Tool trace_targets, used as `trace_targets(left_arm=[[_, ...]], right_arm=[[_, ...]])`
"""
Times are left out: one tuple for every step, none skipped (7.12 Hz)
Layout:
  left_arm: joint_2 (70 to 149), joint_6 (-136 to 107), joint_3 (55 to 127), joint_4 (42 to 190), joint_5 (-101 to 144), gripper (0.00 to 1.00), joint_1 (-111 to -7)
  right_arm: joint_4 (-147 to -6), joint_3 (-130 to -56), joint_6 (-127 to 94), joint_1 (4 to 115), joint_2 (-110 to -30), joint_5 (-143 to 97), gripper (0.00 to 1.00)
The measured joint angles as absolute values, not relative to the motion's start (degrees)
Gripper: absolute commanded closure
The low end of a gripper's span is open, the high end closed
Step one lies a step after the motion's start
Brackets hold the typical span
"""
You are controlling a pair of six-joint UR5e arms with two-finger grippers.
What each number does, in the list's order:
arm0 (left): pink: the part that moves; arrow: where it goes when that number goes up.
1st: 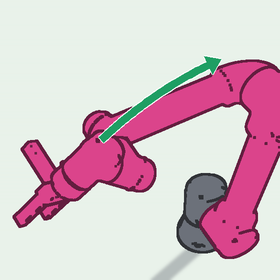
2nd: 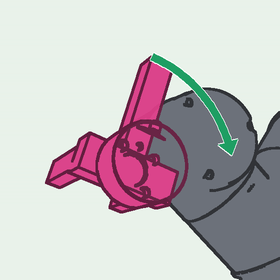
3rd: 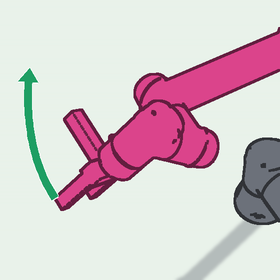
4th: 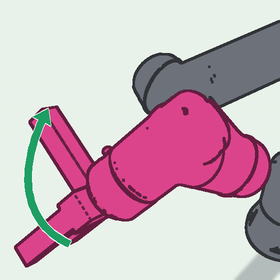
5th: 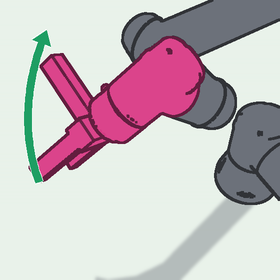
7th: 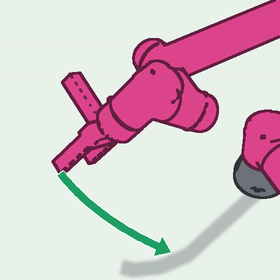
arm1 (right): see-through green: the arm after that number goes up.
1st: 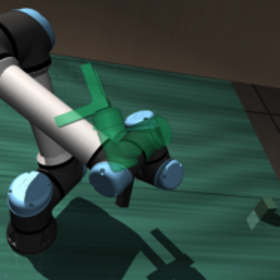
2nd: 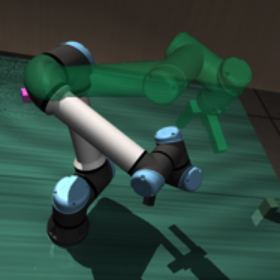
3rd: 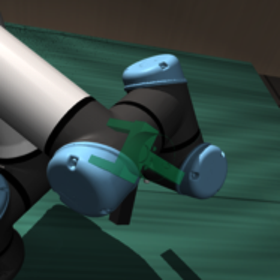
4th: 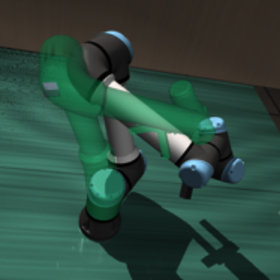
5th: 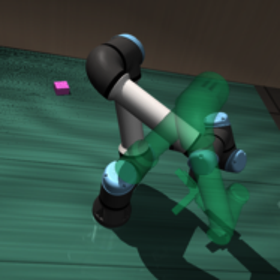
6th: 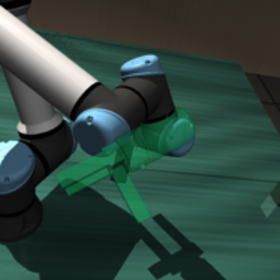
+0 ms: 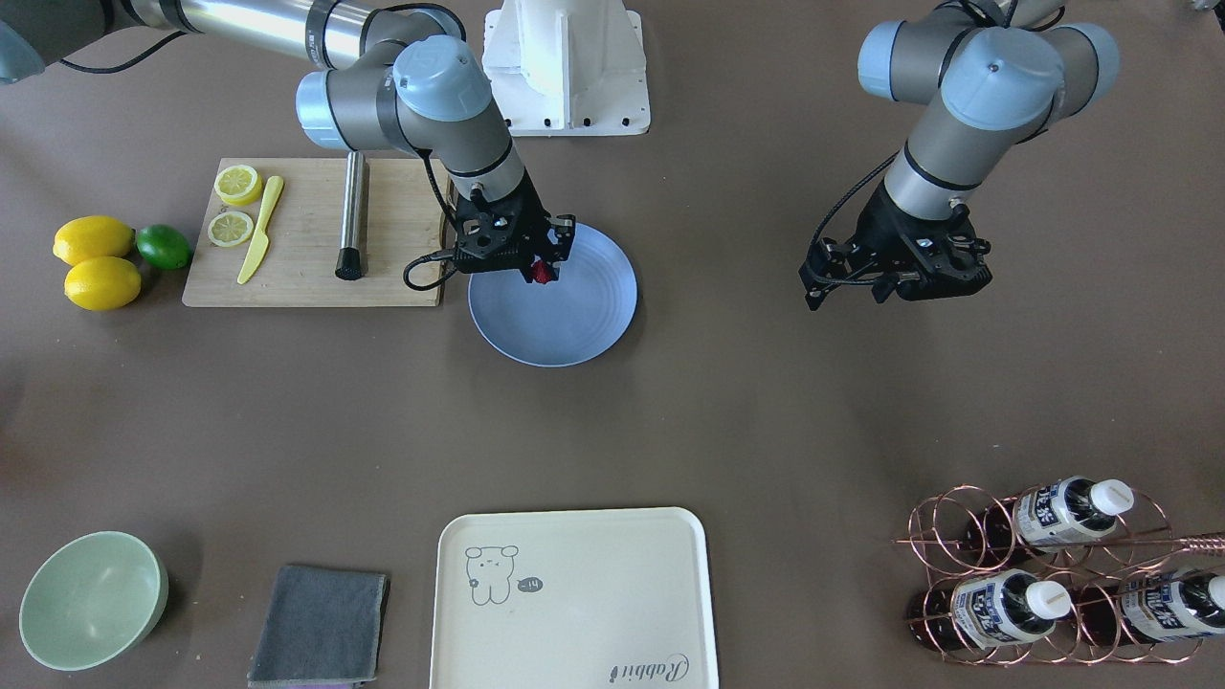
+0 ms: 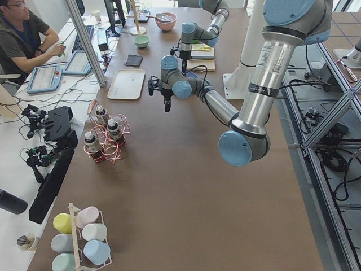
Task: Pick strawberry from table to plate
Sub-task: 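Lower the strawberry onto the plate and open the right gripper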
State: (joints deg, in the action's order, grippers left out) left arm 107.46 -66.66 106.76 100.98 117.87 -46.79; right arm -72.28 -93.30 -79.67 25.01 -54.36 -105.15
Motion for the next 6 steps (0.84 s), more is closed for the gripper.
trace_targets(left_arm=[[107.4, -66.7, 106.9, 101.0, 117.9, 0.07, -46.8], [107.3, -66.8, 107.0, 101.0, 117.9, 0.07, -46.8], [107.3, -67.0, 107.1, 101.0, 117.9, 0.07, -46.8], [107.4, -67.2, 107.2, 101.0, 117.9, 0.07, -46.8], [107.4, -67.2, 107.2, 101.0, 117.9, 0.07, -46.8], [107.4, -67.1, 107.2, 101.0, 117.9, 0.07, -46.8]], right_arm=[[-72.2, -92.4, -79.7, 24.3, -54.2, -104.4, 1.0], [-72.1, -91.2, -79.7, 23.9, -53.7, -104.0, 1.0], [-72.0, -90.1, -79.4, 23.8, -53.1, -103.8, 0.53], [-72.0, -89.4, -79.0, 23.9, -52.7, -103.8, 0.01], [-72.1, -89.0, -78.7, 24.0, -52.5, -103.7, 0.0], [-72.1, -89.1, -78.6, 24.2, -52.4, -103.8, 0.0]])
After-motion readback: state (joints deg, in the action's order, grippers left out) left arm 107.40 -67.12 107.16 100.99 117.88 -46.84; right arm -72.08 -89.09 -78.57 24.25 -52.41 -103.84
